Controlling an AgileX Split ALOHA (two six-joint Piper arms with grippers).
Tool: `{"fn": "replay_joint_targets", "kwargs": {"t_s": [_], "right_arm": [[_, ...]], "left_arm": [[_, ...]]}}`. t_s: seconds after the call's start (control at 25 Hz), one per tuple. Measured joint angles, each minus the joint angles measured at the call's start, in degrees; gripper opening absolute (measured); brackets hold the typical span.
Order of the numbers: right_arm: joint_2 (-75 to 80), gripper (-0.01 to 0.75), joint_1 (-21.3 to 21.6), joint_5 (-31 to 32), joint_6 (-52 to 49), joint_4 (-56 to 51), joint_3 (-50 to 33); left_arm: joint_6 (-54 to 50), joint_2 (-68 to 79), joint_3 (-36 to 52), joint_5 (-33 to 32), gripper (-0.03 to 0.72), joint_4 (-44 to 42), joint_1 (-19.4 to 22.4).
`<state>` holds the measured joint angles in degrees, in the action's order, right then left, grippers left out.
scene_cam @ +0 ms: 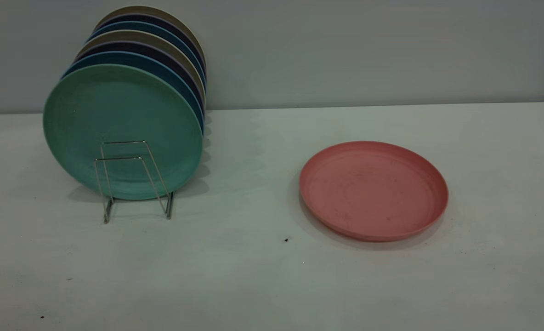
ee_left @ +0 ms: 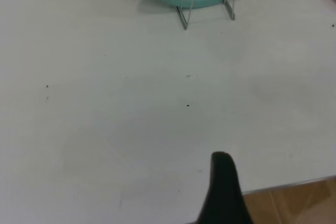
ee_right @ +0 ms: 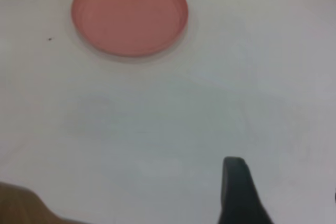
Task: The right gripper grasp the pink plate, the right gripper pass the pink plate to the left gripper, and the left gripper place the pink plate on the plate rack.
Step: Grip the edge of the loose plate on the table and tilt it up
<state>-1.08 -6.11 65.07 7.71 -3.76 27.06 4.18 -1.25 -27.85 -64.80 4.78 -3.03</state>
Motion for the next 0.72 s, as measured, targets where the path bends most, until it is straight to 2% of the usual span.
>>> {"fn": "replay_joint_targets", "kwargs": {"t_s": [0.72], "right_arm": [[0.0, 0.446, 0.0, 0.0, 0.0, 0.0, 0.0]], "left_arm": [[-0.2, 0.0, 0.0, 0.0, 0.580, -0.5, 0.0]]}}
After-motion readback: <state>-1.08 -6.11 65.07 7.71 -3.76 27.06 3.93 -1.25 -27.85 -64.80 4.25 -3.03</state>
